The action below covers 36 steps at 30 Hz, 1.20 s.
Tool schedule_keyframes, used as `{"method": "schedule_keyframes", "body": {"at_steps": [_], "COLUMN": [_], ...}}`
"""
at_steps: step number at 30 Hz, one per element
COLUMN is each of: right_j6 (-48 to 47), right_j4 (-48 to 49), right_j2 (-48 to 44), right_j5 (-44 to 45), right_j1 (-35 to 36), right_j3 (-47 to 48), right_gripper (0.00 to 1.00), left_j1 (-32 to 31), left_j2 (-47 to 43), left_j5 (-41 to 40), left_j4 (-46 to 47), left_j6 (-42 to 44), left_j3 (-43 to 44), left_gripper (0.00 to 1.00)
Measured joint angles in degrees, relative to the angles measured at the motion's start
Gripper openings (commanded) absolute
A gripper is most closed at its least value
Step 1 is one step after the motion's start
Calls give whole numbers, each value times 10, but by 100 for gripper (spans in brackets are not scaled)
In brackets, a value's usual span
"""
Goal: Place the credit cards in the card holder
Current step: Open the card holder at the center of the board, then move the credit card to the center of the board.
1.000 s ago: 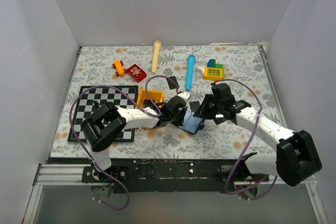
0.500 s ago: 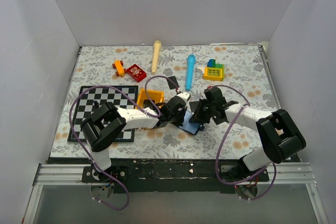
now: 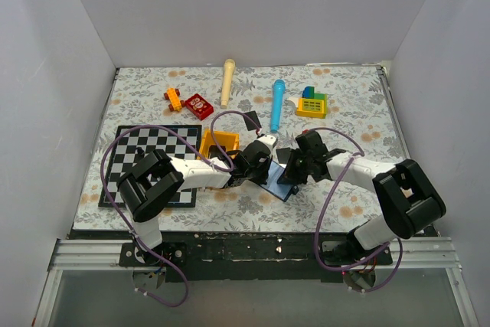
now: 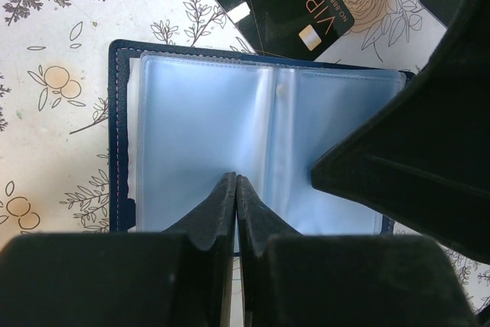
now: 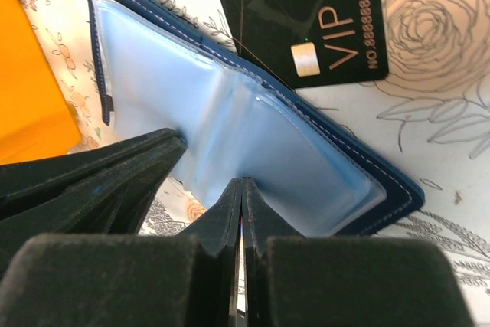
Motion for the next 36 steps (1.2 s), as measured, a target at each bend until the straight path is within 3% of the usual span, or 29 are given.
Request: {"method": "schedule_keyframes", "body": {"at_steps": [19,28,36], "right_j6": [-29,-53,-40], "right_j4": [-110,-127,-197], "right_j2": [-46,-151,-226], "right_j5": [55,74,176], "right_j1": [10,10,-5], "right_j3": [12,14,41], "right_gripper": [5,8,11], "left_j1": [0,0,0], "left_j2": [-1,-7,-17], "left_j5": [0,6,11], "left_j4": [-9,-52,-63], "left_j6": [3,17,28], "left_j3": [5,61,74], "left_gripper": [0,0,3]}}
